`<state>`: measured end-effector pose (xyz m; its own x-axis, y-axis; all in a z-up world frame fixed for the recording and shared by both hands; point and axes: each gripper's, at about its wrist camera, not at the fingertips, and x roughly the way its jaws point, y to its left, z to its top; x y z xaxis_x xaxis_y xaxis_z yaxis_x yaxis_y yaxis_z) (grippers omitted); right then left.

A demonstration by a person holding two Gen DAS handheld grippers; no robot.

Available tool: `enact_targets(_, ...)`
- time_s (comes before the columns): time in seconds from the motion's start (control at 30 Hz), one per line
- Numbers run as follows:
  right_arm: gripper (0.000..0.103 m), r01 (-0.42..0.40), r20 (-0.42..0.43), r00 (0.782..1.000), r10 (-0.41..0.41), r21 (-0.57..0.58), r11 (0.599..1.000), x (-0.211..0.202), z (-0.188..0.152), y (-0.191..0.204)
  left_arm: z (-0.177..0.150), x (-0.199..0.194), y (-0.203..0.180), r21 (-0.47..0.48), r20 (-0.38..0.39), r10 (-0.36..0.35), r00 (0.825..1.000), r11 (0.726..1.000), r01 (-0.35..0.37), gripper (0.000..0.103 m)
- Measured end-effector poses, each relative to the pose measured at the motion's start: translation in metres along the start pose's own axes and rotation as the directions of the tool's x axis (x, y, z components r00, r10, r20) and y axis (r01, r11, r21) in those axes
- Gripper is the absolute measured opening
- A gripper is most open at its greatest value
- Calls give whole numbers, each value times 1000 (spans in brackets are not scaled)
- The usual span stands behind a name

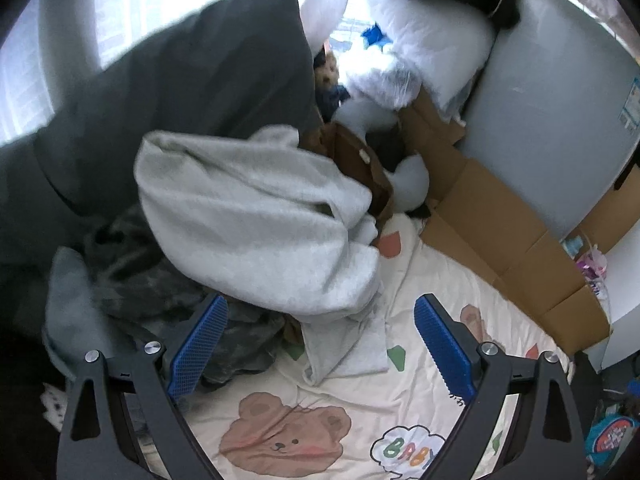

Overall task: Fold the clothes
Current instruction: 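Move the left tool toward the light grey sweatshirt on the clothes pile, then close the left tool on the grey sweatshirt fabric and lift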

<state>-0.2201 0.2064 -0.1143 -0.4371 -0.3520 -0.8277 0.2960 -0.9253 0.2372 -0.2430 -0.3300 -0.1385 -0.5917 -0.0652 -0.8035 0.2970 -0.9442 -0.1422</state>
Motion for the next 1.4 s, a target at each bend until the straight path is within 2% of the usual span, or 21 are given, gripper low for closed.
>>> enact_targets(0.13,98,8,-15,1000,-9,-32,999,28,-10,-11,-20,43,-7,21,-43,7,999,1000,-6,95)
enact_targets(0.4,98,-6,-50,999,5,0,1000,82,-28,-37,-36,96,-9,5,-42,24,999,1000,-24,95)
enact_targets(0.7,98,-27,-77,997,29,28,999,127,-51,-54,-37,135,-11,78,-57,41,998,996,-36,95)
enact_targets(0.97,98,-50,-101,994,53,26,998,156,-74,-53,-44,185,-22,236,-108,135,985,966,-106,95)
enact_targets(1.13,98,-55,-119,991,58,25,998,163,-88,-53,-36,195,-21,249,-90,143,986,961,-117,93)
enact_targets(1.17,98,-54,-121,991,56,26,998,163,-90,-53,-35,198,-20,246,-96,153,984,961,-125,85)
enact_targets(1.2,98,-52,-120,991,55,29,998,163,-91,-54,-33,201,-19,245,-99,171,980,959,-143,73)
enact_targets(1.23,98,-52,-119,991,55,33,998,163,-92,-55,-32,201,-17,238,-98,181,979,959,-154,67)
enact_targets(1.3,98,-48,-111,992,51,34,998,162,-94,-56,-30,200,-13,213,-90,179,980,964,-157,49)
enact_targets(1.4,98,-47,-105,993,51,39,998,160,-96,-59,-29,192,-6,177,-89,146,985,976,-129,34)
